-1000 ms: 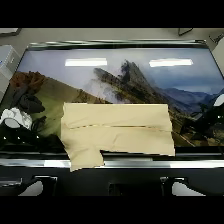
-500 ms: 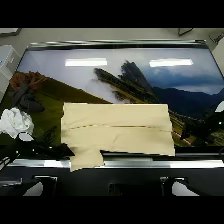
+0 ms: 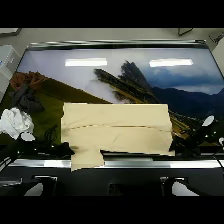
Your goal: Fold the clothes and pants, and hang the long-sleeved shirts on hangers.
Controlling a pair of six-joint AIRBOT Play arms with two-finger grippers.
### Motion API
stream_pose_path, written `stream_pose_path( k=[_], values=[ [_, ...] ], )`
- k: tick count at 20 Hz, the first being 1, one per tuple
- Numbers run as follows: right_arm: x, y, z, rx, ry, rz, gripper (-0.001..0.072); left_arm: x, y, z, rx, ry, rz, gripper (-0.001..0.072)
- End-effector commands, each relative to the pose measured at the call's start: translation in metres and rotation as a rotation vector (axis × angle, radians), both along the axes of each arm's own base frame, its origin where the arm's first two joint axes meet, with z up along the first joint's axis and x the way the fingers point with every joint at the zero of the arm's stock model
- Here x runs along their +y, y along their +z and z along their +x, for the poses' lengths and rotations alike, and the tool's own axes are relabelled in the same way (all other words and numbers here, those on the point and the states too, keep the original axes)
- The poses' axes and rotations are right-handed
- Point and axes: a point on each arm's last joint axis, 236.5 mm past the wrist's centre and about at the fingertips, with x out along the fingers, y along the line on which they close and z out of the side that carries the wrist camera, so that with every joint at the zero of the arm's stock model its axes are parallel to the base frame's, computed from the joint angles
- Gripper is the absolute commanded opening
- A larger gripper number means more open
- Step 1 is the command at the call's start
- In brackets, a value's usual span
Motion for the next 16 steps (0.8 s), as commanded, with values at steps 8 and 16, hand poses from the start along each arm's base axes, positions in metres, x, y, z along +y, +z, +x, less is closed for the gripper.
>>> stream_pose_path(
  k=[8, 16],
  values=[
    [0.024, -0.008, 0.012, -0.083, -0.025, 0.091, 0.0036, 0.009, 0.022, 0.026, -0.096, -0.053, 0.033, 0.0025],
    [0.011, 0.075, 0.136, -0.415, 0.046, -0.033, 0.0035, 0.037, 0.096, 0.159, -0.394, -0.066, 0.162, 0.0024]
  ],
)
